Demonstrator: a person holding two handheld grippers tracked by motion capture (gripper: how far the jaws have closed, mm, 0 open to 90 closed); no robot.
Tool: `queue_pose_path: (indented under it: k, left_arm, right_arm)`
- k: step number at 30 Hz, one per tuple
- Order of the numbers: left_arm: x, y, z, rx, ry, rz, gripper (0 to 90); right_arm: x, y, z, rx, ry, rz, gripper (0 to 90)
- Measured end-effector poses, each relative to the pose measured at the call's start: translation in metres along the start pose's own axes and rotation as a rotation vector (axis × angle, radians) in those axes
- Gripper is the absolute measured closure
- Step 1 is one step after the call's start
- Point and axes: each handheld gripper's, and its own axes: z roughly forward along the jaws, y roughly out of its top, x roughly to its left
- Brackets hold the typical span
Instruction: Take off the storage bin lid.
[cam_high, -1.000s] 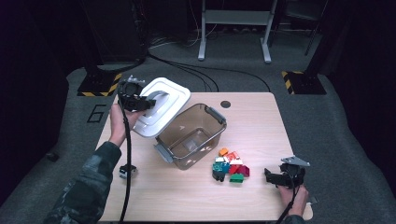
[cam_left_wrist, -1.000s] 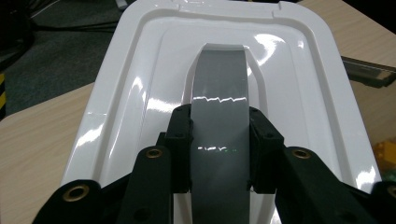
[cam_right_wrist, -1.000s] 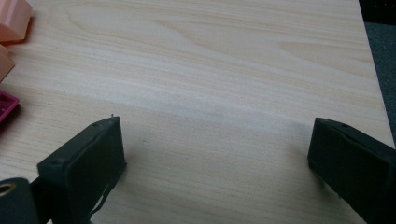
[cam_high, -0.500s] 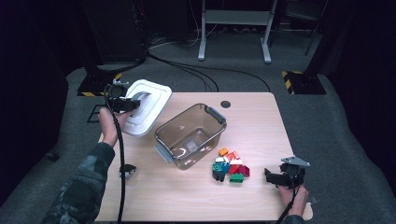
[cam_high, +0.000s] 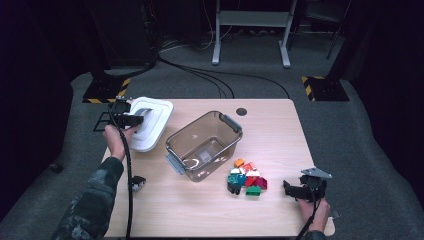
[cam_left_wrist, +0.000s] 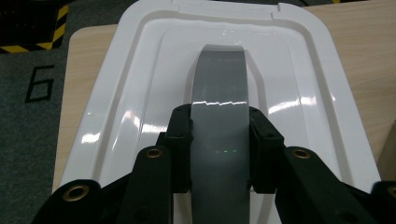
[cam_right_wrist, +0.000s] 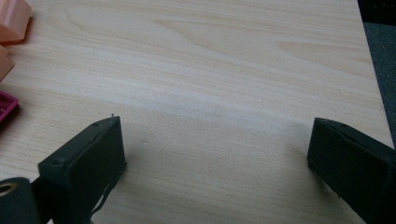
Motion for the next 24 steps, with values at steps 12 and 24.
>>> queue_pose_path:
  k: [12,24]
  left_arm:
    - [0.017,-0.030,0.032,0.078,0.014,-0.068,66.6]
    - [0.024,-0.049,0.053,0.126,0.016,-0.085,66.4]
  right_arm:
    - [0.000,0.000,0.000,0.000,0.000,0.002,3.2]
    - [0.000,0.000,0.000,-0.001,0.000,0.002,3.2]
